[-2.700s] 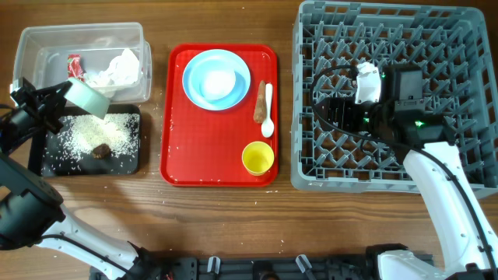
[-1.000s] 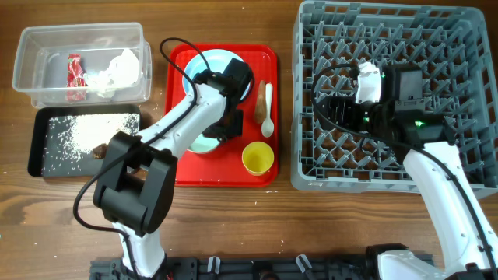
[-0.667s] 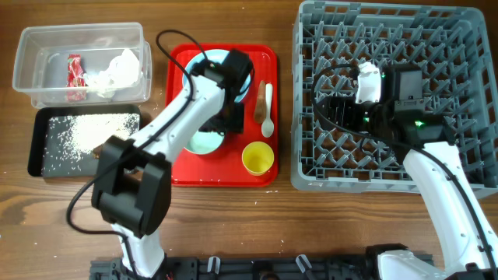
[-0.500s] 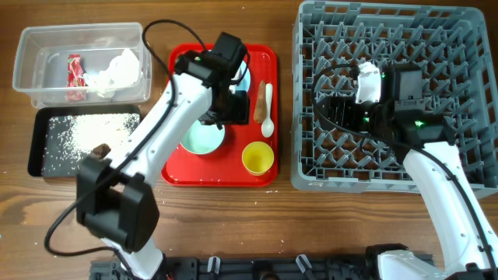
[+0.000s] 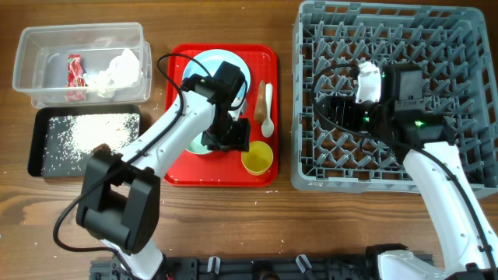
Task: Sort waste into correct bins and load items into the dishwasher rack
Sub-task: 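Grasp the yellow cup with the left gripper and lift it, then hold the yellow cup up and grasp it with the right gripper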
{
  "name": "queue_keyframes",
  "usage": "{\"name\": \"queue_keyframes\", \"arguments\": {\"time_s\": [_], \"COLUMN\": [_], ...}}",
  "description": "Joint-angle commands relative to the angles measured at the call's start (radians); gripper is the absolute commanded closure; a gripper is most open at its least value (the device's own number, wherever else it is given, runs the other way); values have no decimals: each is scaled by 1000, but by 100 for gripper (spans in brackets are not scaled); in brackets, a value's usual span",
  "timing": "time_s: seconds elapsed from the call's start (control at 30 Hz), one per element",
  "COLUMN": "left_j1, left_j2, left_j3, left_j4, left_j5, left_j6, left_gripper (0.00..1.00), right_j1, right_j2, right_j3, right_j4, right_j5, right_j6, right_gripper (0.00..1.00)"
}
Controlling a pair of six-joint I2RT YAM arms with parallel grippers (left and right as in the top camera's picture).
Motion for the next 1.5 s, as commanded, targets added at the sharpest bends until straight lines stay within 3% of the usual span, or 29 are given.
{"name": "queue_keyframes", "arguments": {"time_s": [0.0, 0.3, 0.43, 0.57, 0.7, 0.8, 0.87, 0.9, 0.97, 1.1, 1.33, 1.47], "left_j1": [-6, -79, -64, 19, 177, 277, 365, 412, 430, 430, 426, 426], "left_j2": [-3, -3, -4, -20, -62, -68, -68, -68, -68, -71, -85, -137], "left_j3": [-10, -67, -65, -22, 0, 0, 0, 0, 0, 0, 0, 0], "left_j4": [21, 110, 111, 76, 104, 117, 117, 117, 116, 105, 9, 3], "left_j5": [28, -1, 15, 282, 693, 877, 1032, 1181, 1292, 1292, 1292, 1292], "left_j6": [21, -37, -63, -56, 57, 78, 78, 105, 121, 80, 77, 77], "left_gripper": [57, 74, 94, 96, 96, 96, 96, 96, 96, 96, 96, 96], "right_j1": [-1, -1, -1, -1, -1, 9, 36, 66, 88, 134, 177, 177], "right_j2": [10, 10, 10, 10, 10, 10, 10, 10, 10, 17, 65, 146], "right_j3": [5, 5, 5, 5, 5, 5, 5, 5, 5, 5, 5, 5], "right_j4": [5, 3, 2, 13, 72, 138, 244, 351, 425, 630, 775, 883], "right_j5": [7, 6, 6, -107, -338, -471, -581, -640, -642, -669, -675, -803], "right_j6": [11, 11, 34, 39, 80, 80, 82, 83, 113, 186, 193, 213], "right_gripper": [0, 0, 0, 0, 0, 0, 0, 0, 0, 0, 0, 0]}}
